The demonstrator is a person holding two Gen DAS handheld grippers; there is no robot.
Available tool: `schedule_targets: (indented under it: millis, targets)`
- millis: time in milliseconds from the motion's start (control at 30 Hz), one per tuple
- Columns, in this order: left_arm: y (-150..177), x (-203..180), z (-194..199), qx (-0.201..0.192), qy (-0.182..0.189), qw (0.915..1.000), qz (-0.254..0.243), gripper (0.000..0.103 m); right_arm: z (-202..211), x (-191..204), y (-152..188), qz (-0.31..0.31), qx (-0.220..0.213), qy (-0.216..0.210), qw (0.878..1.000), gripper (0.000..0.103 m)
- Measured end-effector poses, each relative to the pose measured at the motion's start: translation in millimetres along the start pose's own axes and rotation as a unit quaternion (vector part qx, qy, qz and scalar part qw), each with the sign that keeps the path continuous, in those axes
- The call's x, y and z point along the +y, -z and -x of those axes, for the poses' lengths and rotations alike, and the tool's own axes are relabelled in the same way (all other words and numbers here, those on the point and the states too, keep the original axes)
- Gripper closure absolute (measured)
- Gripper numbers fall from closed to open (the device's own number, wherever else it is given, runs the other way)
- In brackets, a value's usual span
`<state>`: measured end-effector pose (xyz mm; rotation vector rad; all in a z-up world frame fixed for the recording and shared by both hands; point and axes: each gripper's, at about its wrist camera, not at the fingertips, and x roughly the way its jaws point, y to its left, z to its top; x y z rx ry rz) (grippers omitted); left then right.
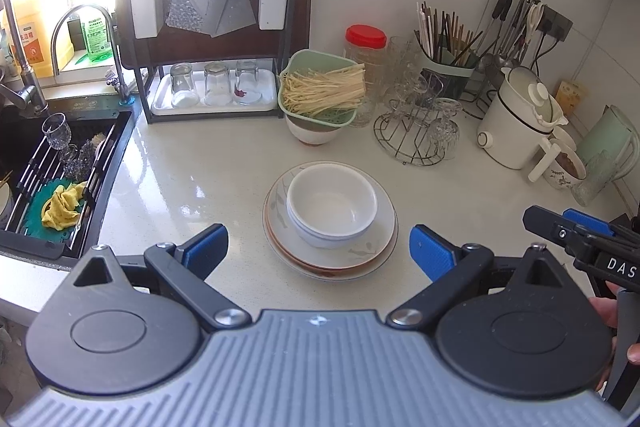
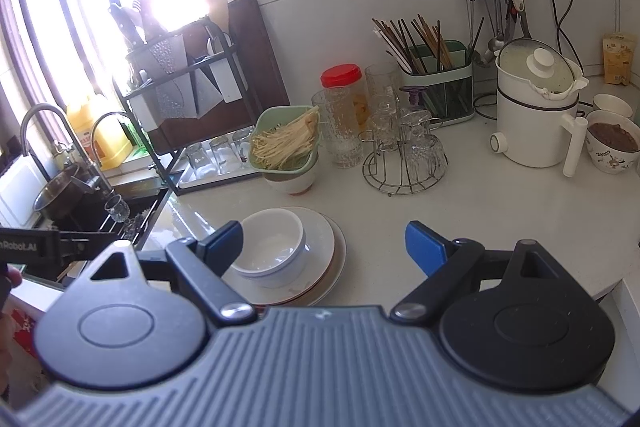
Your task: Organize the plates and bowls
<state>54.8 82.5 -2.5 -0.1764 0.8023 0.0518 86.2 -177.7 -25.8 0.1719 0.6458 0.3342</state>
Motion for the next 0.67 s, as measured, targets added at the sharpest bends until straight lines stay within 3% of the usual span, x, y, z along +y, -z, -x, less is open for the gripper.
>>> schedule_targets:
  millis: [667]
  targets:
    - [-2.4,-0.5,0.4,0.004,0.002,1.0000,-0.008,0.004,-2.3,-0.6,-2.0,-0.002,-0.001,-0.006,1.000,0.014]
